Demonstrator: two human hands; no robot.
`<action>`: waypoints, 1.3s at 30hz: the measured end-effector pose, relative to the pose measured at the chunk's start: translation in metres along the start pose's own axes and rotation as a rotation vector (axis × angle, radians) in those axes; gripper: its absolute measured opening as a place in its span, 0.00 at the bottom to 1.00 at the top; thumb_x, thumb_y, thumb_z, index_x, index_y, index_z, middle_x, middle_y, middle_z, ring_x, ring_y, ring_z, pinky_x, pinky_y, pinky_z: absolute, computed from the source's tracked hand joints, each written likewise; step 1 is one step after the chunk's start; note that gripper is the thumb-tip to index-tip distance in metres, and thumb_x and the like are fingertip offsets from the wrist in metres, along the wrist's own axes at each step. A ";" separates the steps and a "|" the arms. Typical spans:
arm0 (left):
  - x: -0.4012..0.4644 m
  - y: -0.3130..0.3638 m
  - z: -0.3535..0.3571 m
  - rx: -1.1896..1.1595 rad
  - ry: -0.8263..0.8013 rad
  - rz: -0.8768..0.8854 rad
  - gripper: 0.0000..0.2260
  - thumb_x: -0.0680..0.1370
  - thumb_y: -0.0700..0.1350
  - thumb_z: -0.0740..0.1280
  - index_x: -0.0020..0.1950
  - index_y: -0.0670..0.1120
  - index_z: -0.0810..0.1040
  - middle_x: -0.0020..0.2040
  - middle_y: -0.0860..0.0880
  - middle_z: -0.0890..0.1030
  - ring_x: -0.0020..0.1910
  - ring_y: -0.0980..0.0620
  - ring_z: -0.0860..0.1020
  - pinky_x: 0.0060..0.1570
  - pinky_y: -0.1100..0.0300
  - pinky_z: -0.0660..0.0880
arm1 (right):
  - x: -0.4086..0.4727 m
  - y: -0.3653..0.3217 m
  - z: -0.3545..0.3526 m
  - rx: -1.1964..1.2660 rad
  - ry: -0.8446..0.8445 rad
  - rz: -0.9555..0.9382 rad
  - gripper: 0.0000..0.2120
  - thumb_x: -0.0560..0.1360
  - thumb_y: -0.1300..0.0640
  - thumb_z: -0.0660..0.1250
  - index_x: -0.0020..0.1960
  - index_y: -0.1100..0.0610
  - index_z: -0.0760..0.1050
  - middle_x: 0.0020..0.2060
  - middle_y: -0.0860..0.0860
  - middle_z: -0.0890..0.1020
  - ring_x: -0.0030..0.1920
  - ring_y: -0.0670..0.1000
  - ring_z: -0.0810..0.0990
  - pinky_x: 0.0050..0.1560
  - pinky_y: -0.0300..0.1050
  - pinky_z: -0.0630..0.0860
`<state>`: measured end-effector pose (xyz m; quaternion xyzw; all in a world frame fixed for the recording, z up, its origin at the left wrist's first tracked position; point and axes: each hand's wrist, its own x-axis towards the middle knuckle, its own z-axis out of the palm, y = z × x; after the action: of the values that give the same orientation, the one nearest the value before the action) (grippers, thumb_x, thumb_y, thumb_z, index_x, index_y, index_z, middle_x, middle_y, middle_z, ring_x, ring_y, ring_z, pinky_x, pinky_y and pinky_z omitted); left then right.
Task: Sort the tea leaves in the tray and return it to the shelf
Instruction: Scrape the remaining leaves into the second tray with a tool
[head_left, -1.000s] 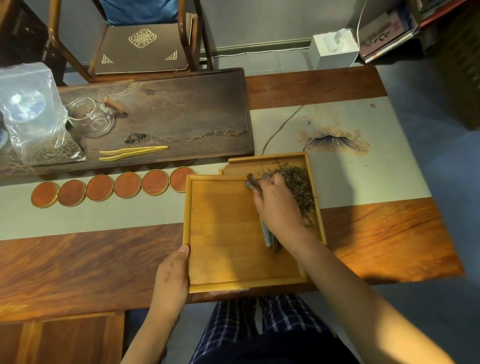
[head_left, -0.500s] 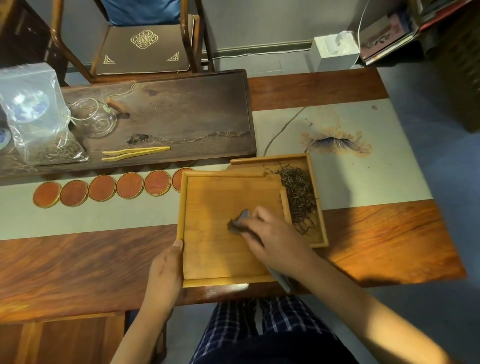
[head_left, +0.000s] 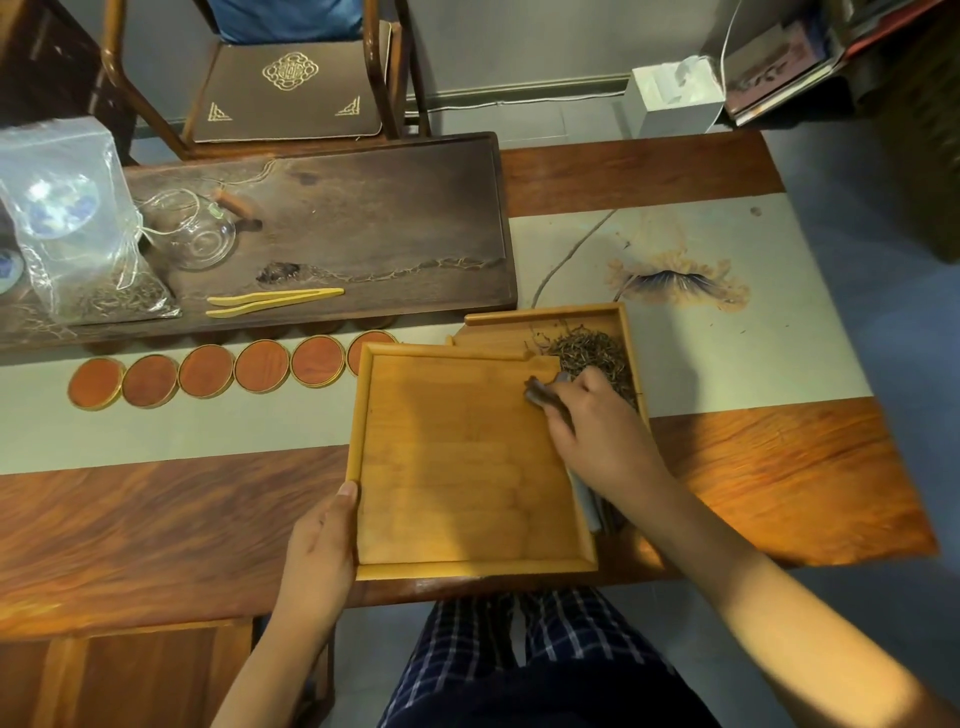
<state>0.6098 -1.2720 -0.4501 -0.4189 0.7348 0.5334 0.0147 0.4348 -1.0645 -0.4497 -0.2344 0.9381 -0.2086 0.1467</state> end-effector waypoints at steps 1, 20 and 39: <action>0.000 0.001 0.001 -0.013 0.004 -0.008 0.19 0.83 0.49 0.56 0.35 0.43 0.70 0.30 0.50 0.72 0.26 0.60 0.69 0.33 0.57 0.65 | -0.004 0.000 -0.005 0.021 0.001 -0.032 0.15 0.80 0.53 0.59 0.63 0.57 0.74 0.48 0.50 0.69 0.40 0.49 0.74 0.38 0.44 0.74; -0.014 0.003 0.006 -0.012 -0.105 0.002 0.25 0.83 0.51 0.54 0.42 0.30 0.71 0.36 0.36 0.75 0.35 0.46 0.73 0.38 0.55 0.68 | 0.010 0.016 0.006 -0.176 -0.009 0.098 0.12 0.80 0.57 0.58 0.59 0.59 0.75 0.54 0.55 0.71 0.37 0.50 0.73 0.37 0.41 0.71; -0.014 0.001 0.007 -0.049 -0.091 0.034 0.20 0.83 0.49 0.55 0.35 0.41 0.70 0.30 0.47 0.71 0.28 0.57 0.70 0.33 0.57 0.66 | -0.034 0.025 0.006 -0.033 -0.044 0.015 0.13 0.79 0.54 0.60 0.60 0.56 0.75 0.45 0.49 0.68 0.38 0.46 0.70 0.34 0.36 0.63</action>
<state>0.6157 -1.2578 -0.4456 -0.3819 0.7272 0.5697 0.0287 0.4561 -1.0297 -0.4601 -0.2341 0.9397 -0.1869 0.1648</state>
